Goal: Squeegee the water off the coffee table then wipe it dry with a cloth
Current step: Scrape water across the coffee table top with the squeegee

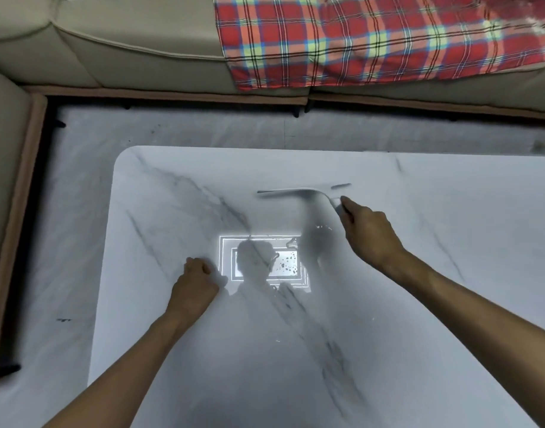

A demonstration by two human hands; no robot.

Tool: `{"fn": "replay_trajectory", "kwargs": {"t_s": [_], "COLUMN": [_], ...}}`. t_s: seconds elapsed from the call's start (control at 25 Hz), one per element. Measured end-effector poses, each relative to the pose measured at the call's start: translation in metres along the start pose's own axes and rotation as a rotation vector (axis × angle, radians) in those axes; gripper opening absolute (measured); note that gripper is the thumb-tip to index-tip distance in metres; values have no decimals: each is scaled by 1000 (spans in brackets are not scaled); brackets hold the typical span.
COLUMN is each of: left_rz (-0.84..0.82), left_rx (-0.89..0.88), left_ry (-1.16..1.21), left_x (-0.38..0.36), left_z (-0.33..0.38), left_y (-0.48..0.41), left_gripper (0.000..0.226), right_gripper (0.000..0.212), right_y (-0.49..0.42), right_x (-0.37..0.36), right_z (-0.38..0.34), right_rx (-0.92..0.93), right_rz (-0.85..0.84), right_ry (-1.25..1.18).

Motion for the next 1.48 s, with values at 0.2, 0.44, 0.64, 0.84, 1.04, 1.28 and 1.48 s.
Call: {"fn": "replay_trajectory", "kwargs": {"t_s": [0.2, 0.44, 0.64, 0.84, 1.04, 1.28, 1.48], "left_rz": [106, 17, -3, 252, 303, 223, 164], "left_rx": [-6, 25, 3, -25, -54, 4, -82], "left_ry": [-11, -72, -39, 68, 271, 84, -111], "left_x": [-15, -42, -43, -22, -18, -40, -65], "left_z": [-23, -41, -42, -59, -88, -93, -77], "left_y": [22, 26, 27, 59, 78, 85, 96], "left_gripper": [19, 24, 28, 17, 27, 24, 45], "right_gripper": [36, 47, 44, 28, 38, 39, 39], "right_y": [-46, 23, 87, 76, 56, 90, 134], "right_x": [-40, -91, -75, -74, -145, -106, -66], "right_z": [-68, -24, 42, -28, -83, 42, 91], "right_rx": [135, 209, 74, 271, 365, 104, -26], "right_rz": [-75, -235, -219, -131, -239, -134, -24], "right_ry": [71, 211, 413, 314, 367, 455, 442]}}
Point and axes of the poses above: each hand's wrist, its own y-axis away from the middle knuckle, its own x-axis out of the back of the hand, z = x × y, the point moved 10 cm from there along -y, towards the middle knuckle, and after that the axes turned 13 degrees about -z, right-handed, at the moved point
